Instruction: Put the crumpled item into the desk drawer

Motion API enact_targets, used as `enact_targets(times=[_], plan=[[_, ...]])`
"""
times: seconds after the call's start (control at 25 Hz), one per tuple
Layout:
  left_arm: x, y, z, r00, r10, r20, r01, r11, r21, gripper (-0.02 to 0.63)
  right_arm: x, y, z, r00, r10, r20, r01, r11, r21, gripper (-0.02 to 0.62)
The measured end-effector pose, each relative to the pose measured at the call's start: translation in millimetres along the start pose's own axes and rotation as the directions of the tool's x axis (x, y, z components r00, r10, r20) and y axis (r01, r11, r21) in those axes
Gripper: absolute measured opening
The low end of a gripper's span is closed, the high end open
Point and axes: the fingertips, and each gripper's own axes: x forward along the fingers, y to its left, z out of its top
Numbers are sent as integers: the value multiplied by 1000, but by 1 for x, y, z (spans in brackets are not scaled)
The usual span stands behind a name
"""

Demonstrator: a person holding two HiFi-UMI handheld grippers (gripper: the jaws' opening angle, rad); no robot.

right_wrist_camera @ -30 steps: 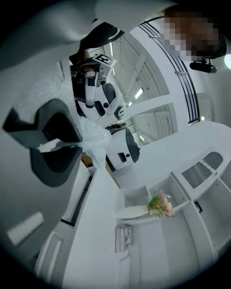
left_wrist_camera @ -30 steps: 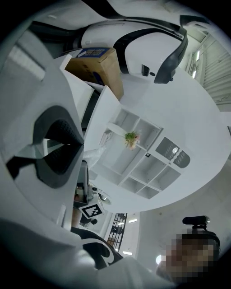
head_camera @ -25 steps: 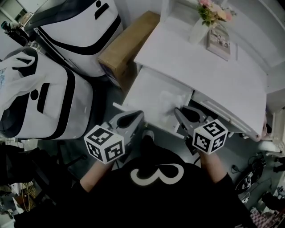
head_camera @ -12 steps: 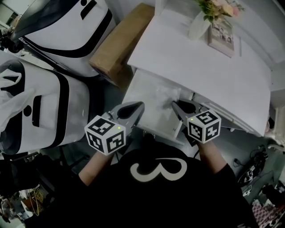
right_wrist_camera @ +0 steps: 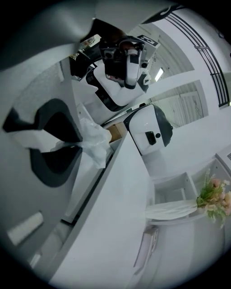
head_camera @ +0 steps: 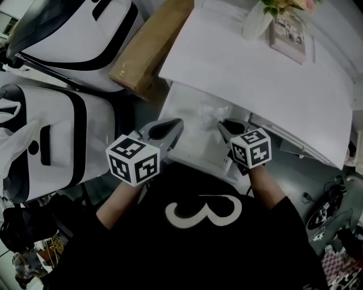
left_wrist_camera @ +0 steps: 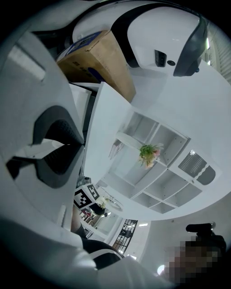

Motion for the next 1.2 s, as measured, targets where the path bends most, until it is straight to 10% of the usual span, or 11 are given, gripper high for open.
enact_targets(times=[1.2], plan=[[24, 83, 13, 984, -67, -166, 62, 997, -36, 8, 117, -39, -93, 943, -109, -316, 187, 956, 226, 49]])
